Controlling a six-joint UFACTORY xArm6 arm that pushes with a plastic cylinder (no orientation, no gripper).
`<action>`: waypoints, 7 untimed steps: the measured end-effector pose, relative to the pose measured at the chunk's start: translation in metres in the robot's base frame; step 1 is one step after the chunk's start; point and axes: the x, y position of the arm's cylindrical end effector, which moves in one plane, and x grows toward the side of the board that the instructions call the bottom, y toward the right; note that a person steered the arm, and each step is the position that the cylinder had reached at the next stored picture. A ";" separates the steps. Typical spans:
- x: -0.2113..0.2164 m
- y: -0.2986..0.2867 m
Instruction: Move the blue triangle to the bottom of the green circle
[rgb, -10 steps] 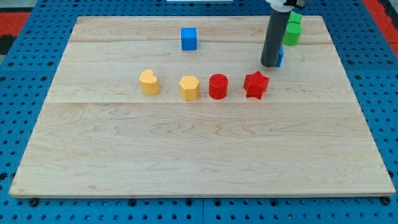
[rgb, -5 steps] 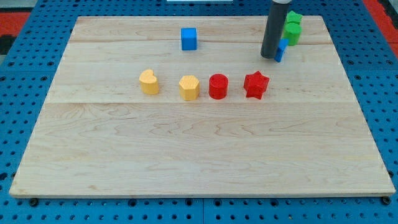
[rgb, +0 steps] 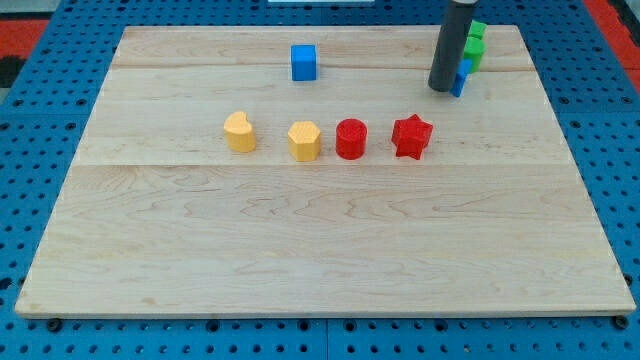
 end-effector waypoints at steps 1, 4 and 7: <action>0.000 0.006; 0.000 0.015; -0.018 0.010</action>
